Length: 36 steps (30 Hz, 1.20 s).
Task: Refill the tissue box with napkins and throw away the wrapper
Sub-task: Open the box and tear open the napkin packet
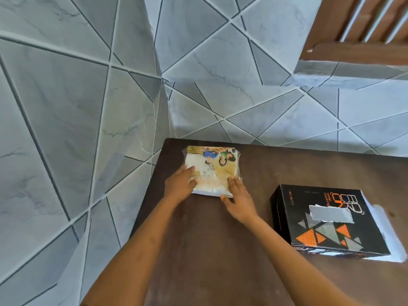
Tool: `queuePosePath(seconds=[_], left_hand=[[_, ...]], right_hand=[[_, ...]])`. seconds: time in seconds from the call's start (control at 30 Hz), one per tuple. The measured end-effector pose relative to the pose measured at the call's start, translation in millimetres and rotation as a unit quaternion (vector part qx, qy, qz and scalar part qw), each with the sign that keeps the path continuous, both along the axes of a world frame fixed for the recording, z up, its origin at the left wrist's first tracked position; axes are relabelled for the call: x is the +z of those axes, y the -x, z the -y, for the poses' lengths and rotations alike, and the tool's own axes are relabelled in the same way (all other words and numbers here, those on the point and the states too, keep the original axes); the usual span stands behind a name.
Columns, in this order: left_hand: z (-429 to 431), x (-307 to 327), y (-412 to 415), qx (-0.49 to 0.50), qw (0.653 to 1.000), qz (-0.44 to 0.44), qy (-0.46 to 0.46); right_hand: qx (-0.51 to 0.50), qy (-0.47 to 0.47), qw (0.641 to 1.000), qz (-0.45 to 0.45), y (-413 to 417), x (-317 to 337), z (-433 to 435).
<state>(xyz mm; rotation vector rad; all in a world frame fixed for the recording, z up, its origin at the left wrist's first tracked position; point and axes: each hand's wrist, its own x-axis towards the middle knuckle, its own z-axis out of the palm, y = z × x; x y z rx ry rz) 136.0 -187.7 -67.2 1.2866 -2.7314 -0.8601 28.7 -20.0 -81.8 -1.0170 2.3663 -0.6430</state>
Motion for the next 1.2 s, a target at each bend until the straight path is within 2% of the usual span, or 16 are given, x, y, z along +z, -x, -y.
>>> queuePosePath(seconds=[0.17, 0.4, 0.73, 0.83, 0.93, 1.07, 1.13, 1.2], left_hand=[[-18, -15, -11, 0.025, 0.998, -0.055, -0.029], [-86, -17, -65, 0.043, 0.999, -0.012, 0.003], [-217, -10, -135, 0.134, 0.991, -0.004, -0.018], [-270, -5, -148, 0.145, 0.989, 0.025, -0.013], [-316, 3, -150, 0.114, 0.988, 0.101, 0.016], [-372, 18, -138, 0.017, 0.986, 0.162, 0.017], [-395, 22, -125, -0.029, 0.985, 0.17, -0.01], [-408, 26, -115, -0.037, 0.991, 0.126, -0.037]], right_hand=[[-0.005, 0.009, 1.0, 0.018, -7, -4, -18], [-0.008, 0.065, 0.997, 0.05, -43, -14, -74], [0.102, 0.043, 0.993, 0.046, -86, -18, -180], [0.123, 0.037, 0.991, 0.044, -88, -17, -221], [0.11, 0.048, 0.992, 0.025, -84, -14, -257], [0.061, 0.039, 0.997, 0.0, -77, -10, -298], [0.033, 0.026, 0.999, -0.031, -74, -8, -318], [0.013, 0.024, 0.997, -0.067, -78, -5, -332]])
